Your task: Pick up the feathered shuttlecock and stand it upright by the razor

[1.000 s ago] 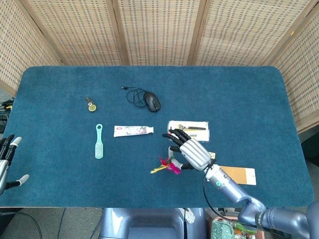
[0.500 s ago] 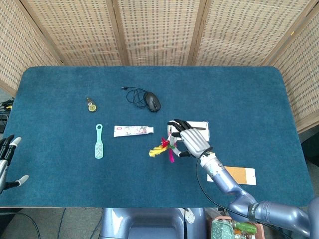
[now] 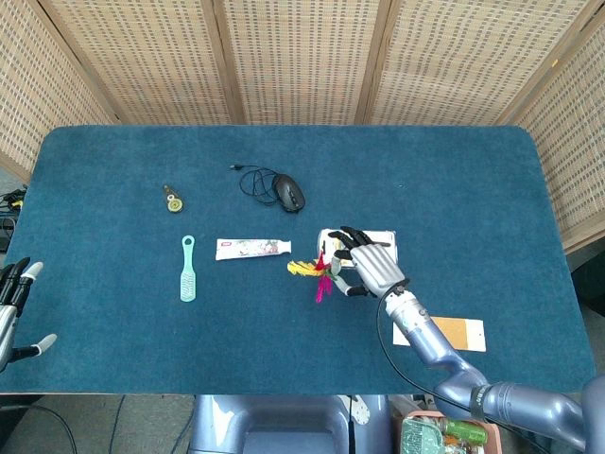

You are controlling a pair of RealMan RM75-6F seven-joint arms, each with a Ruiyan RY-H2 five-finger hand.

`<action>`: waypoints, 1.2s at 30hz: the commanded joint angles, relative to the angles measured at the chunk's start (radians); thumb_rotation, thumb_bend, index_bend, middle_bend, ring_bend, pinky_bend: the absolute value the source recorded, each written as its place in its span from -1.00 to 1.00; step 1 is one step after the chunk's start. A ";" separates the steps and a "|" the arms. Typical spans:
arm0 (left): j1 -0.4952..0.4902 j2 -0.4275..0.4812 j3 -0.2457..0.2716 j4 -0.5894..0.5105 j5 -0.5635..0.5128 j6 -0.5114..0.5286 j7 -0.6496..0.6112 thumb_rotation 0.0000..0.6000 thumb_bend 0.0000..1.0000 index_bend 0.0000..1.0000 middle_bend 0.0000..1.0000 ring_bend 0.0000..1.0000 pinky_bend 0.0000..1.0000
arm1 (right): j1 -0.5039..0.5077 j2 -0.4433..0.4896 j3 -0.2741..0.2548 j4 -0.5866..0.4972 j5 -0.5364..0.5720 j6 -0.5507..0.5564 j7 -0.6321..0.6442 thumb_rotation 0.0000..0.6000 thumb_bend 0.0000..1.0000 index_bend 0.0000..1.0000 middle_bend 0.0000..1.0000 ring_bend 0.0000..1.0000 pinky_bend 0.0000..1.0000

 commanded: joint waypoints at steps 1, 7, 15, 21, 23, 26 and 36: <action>-0.001 -0.002 0.001 0.000 -0.001 -0.002 0.005 1.00 -1.00 -1.00 -1.00 -1.00 -1.00 | -0.005 0.015 0.002 -0.013 -0.013 0.003 0.012 1.00 -0.06 0.31 -0.76 -1.00 -0.82; 0.001 -0.004 0.001 -0.002 0.002 0.004 0.010 1.00 -1.00 -1.00 -1.00 -1.00 -1.00 | -0.015 0.022 -0.002 -0.014 -0.002 -0.008 0.033 1.00 -0.06 0.31 -0.76 -1.00 -0.82; 0.000 -0.006 0.003 -0.002 0.004 0.001 0.014 1.00 -1.00 -1.00 -1.00 -1.00 -1.00 | -0.022 0.038 -0.004 -0.037 -0.034 0.001 0.069 1.00 -0.06 0.31 -0.76 -1.00 -0.82; -0.002 -0.006 0.003 0.000 0.001 -0.001 0.014 1.00 -1.00 -1.00 -1.00 -1.00 -1.00 | -0.026 0.046 -0.006 -0.056 -0.063 0.009 0.094 1.00 -0.06 0.31 -0.75 -1.00 -0.81; -0.002 -0.007 0.004 -0.001 0.003 -0.002 0.014 1.00 -1.00 -1.00 -1.00 -1.00 -1.00 | -0.026 0.047 -0.005 -0.060 -0.064 0.008 0.102 1.00 -0.06 0.31 -0.75 -1.00 -0.81; -0.002 -0.007 0.003 -0.001 0.002 0.000 0.015 1.00 -1.00 -1.00 -1.00 -1.00 -1.00 | -0.027 0.048 -0.002 -0.066 -0.064 0.006 0.118 1.00 -0.06 0.31 -0.75 -1.00 -0.81; -0.004 -0.009 0.003 -0.002 -0.002 -0.005 0.021 1.00 -1.00 -1.00 -1.00 -1.00 -1.00 | -0.028 0.051 -0.027 -0.032 -0.081 -0.011 0.115 1.00 -0.49 -0.49 -0.77 -1.00 -0.81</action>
